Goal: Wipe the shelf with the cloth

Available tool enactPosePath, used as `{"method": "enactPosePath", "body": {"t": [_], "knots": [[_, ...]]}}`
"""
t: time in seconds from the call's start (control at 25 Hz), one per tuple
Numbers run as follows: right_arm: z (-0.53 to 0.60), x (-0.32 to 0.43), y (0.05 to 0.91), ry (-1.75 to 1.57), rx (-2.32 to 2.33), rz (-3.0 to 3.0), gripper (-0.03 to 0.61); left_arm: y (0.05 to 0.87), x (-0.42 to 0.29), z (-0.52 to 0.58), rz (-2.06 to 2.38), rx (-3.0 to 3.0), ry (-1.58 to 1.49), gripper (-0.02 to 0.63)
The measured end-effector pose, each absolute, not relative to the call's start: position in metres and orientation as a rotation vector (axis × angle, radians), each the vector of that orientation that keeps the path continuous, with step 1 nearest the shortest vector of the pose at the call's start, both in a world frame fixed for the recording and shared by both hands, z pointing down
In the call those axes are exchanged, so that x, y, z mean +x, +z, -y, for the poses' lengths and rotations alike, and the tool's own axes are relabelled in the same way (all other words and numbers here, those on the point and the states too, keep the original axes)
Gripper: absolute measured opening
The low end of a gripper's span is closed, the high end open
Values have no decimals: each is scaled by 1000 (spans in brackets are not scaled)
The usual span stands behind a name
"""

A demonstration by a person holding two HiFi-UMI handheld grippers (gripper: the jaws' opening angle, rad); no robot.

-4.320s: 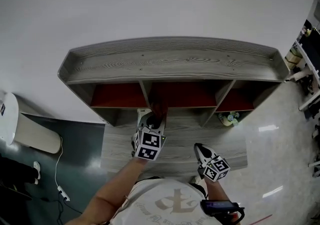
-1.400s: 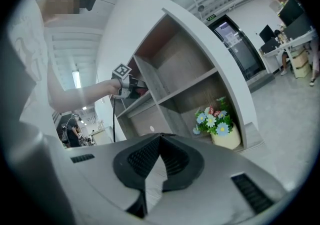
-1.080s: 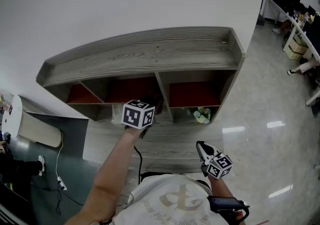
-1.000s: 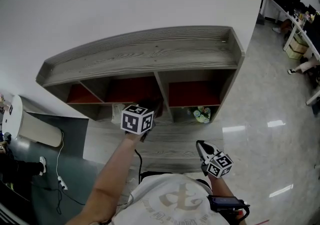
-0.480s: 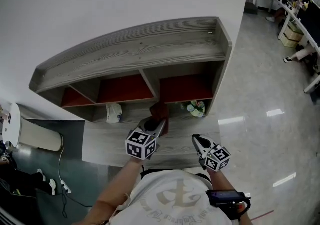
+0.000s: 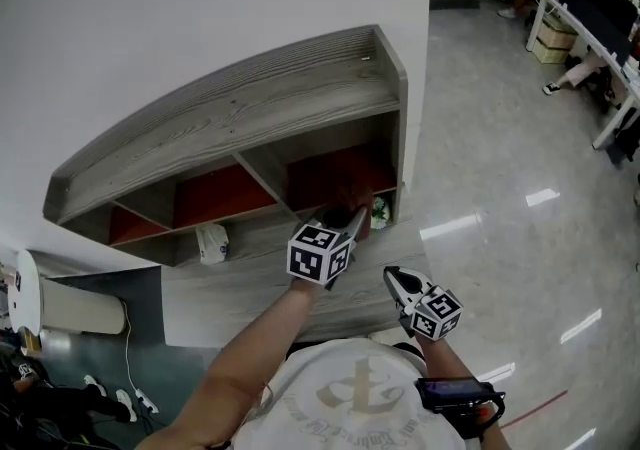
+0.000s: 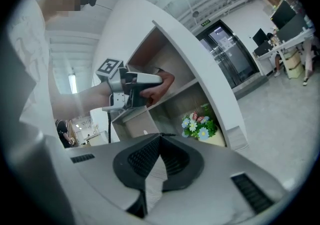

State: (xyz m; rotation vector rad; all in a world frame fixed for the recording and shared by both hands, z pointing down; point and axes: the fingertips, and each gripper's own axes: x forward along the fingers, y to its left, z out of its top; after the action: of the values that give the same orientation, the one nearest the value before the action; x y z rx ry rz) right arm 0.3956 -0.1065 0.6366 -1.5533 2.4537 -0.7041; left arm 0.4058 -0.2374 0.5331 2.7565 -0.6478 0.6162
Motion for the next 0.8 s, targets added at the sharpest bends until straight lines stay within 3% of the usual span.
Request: {"method": "enactPosePath", "body": {"t": [0.8], "knots": [[80, 433, 642, -727, -1668, -2326, 5, 547, 496, 301, 716, 2661, 791, 67]]}}
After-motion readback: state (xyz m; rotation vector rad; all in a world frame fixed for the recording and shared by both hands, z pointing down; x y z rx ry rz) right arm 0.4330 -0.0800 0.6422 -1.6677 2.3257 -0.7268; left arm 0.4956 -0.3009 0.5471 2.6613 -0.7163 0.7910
